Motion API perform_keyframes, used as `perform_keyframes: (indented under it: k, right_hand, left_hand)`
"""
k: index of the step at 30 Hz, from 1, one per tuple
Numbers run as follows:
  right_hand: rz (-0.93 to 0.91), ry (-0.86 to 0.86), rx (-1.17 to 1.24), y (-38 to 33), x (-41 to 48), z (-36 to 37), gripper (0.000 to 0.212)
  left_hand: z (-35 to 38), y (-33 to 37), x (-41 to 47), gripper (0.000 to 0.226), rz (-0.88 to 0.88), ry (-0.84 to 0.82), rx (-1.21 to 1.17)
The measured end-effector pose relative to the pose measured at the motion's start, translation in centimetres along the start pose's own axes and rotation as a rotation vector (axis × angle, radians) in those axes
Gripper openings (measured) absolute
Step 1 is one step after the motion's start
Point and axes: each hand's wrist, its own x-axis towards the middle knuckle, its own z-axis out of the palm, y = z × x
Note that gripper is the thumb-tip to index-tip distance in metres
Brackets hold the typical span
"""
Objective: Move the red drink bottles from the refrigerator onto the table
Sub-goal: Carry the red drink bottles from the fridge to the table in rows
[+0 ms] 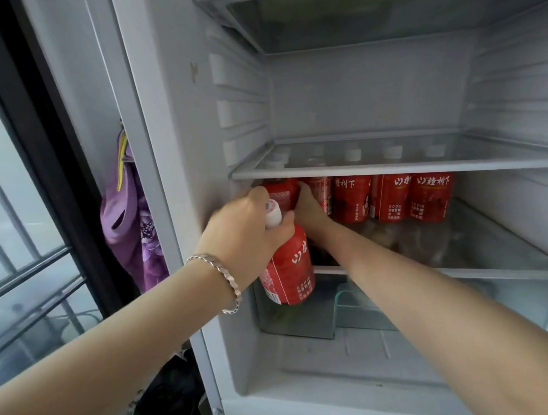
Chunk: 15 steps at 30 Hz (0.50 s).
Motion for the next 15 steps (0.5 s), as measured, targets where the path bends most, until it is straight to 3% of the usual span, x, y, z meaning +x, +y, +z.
perform_keyframes:
  k: [4,8,15]
  right_hand:
    - [-0.051,0.147,-0.047,-0.2,1.0,1.4,0.089]
    - [-0.106,0.126,-0.081,-0.7,-1.6,0.6,0.080]
    - [-0.220,0.207,-0.108,-0.1,-9.5,-3.2,0.074]
  left_hand:
    - [-0.4,-0.2,-0.2,0.022,0.001,-0.034,-0.035]
    - [-0.3,-0.5,-0.1,0.011,-0.029,-0.074,-0.049]
    - [0.8,0.2,-0.1,0.046,-0.046,-0.191,0.080]
